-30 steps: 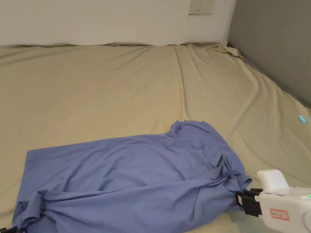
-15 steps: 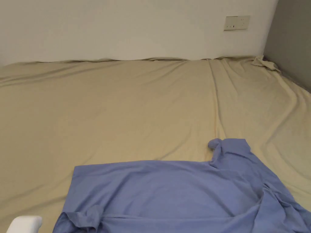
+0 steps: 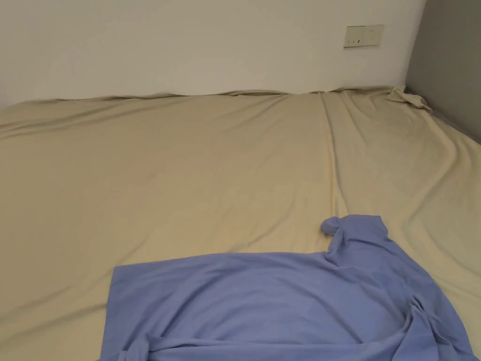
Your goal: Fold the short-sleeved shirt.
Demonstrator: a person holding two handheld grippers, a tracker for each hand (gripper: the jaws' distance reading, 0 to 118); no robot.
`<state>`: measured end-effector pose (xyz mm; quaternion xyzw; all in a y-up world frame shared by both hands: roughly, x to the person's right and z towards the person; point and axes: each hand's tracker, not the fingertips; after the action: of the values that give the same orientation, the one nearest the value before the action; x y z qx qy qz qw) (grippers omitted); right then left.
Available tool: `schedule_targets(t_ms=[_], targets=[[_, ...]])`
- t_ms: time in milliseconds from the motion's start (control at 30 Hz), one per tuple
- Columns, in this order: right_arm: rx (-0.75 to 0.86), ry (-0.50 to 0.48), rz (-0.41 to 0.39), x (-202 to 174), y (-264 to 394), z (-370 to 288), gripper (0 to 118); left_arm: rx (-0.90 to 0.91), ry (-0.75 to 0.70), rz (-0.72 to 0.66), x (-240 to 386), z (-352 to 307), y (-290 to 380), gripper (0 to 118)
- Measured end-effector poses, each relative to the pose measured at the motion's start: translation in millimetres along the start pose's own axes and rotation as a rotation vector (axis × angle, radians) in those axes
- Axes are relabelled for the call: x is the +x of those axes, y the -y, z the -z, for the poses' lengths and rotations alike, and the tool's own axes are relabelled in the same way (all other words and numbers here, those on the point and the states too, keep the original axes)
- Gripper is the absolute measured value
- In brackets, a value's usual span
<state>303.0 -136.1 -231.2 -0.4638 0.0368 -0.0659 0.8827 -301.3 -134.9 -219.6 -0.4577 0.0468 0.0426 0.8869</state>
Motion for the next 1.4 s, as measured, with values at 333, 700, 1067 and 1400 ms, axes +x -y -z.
schedule_targets(t_ms=[333,700,1067,1400], targets=[[0.227,-0.051,-0.141,-58.6,-42.2,-42.5,3,0.231,0.023,0.070,34.9,-70.3,-55.8,0],[0.220,-0.087,-0.183,-78.2,-92.9,11.8,3,0.108,0.081,0.052,46.0,49.0,-153.3,57],[0.185,-0.073,-0.194,-78.4,-139.0,61.5,3,-0.174,-0.002,0.083,40.7,237.1,-201.8,93],[0.112,-0.151,-0.166,-82.6,-123.2,94.0,3,-0.144,-0.004,0.115,35.2,231.1,-192.2,1]])
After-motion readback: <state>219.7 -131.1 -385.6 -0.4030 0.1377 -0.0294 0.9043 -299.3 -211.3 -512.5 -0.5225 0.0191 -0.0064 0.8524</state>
